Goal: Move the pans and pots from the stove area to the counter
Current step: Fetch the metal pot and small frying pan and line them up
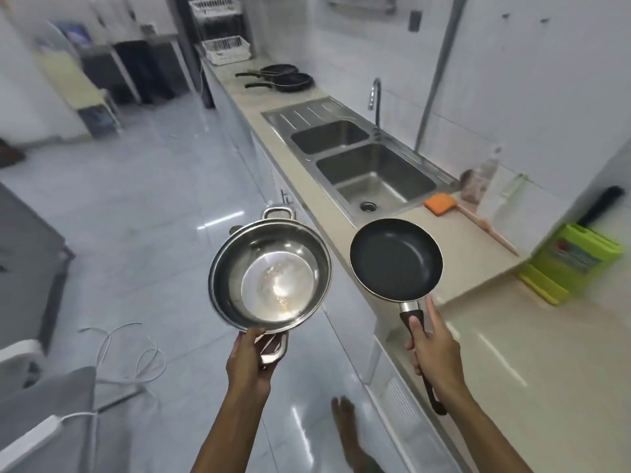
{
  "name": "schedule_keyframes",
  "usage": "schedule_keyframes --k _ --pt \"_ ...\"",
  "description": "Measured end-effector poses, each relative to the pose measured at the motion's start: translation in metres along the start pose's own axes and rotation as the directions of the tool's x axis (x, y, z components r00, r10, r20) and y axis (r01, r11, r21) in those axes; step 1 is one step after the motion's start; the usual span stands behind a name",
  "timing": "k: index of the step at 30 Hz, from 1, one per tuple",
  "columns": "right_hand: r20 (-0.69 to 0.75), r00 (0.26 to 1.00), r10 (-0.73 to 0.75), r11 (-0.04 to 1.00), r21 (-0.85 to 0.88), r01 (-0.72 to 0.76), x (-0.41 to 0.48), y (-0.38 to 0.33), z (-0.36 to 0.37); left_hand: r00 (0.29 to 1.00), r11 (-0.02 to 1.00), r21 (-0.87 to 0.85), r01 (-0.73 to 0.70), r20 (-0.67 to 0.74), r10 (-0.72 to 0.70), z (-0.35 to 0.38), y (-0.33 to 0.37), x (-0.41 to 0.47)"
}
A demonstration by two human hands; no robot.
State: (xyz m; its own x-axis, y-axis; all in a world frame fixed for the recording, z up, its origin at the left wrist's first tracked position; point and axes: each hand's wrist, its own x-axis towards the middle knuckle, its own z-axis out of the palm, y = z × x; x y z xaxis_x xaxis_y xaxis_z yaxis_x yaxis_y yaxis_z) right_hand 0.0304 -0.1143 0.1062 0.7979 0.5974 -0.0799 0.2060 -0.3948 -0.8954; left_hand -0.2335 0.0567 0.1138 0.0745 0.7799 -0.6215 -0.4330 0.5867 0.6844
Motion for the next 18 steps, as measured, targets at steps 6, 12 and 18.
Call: schedule_keyframes --k 6,12,18 --pt "0.096 0.995 -0.024 0.998 -0.049 0.029 0.124 -0.047 0.067 0.994 1.0 -0.001 -0.011 -0.107 0.011 0.046 0.041 0.092" --pt "0.153 0.987 -0.053 0.997 -0.043 0.06 0.243 -0.096 0.125 0.99 1.0 0.017 -0.021 -0.14 0.023 0.117 0.095 0.178" --pt "0.158 0.985 -0.066 0.998 -0.006 0.068 0.332 -0.136 0.192 0.991 1.0 -0.007 -0.015 -0.136 0.014 0.17 0.145 0.26"
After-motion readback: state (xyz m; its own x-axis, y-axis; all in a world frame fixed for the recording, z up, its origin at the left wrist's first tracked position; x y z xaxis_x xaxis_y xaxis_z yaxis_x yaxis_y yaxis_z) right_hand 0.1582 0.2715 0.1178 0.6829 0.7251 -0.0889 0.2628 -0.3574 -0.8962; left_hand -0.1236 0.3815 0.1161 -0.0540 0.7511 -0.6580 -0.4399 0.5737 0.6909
